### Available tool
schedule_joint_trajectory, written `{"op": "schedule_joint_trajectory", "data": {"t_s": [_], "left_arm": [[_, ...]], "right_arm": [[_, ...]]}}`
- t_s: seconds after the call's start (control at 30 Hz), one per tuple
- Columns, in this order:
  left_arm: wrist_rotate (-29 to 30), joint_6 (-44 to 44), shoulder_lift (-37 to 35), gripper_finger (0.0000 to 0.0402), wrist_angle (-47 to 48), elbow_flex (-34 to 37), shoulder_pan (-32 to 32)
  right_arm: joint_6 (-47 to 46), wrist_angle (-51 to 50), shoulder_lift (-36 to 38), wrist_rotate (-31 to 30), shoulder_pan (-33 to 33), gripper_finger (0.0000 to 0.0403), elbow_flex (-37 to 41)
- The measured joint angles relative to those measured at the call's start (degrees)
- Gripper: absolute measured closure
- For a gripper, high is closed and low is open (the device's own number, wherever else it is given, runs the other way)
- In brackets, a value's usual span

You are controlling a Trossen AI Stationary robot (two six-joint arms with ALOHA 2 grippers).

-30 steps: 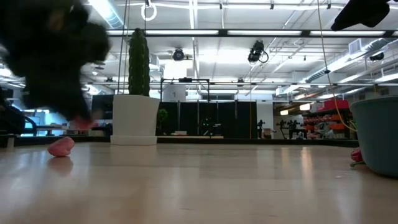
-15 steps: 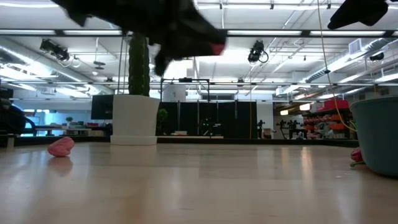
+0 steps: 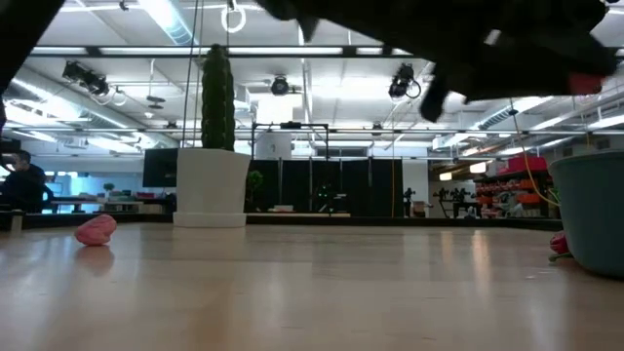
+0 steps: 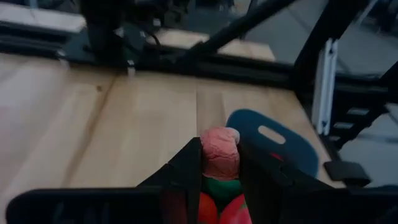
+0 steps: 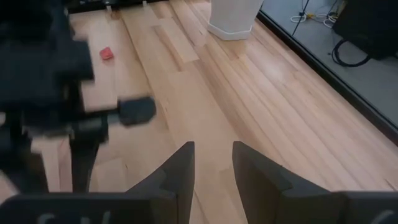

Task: Pick and placing Produce into tupperware
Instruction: Put the peach into the bin

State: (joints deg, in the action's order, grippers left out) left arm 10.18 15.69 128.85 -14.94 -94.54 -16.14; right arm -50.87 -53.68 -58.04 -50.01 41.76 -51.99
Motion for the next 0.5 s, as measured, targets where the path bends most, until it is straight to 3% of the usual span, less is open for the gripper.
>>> {"op": "schedule_joint_trajectory", "data": {"t_s": [0.23,0.5], "left_arm": [[0.0,-3.2,8.8,0.0293,18.0,-15.2,0.0],[0.4,-2.5,10.4,0.0237,22.6,-16.9,-0.2]], "right_arm": [[0.0,-0.1,0.0,0.0,0.0,0.0286,0.0],[0.0,-0.3,0.0,0.1,0.0,0.0286,0.0]]}}
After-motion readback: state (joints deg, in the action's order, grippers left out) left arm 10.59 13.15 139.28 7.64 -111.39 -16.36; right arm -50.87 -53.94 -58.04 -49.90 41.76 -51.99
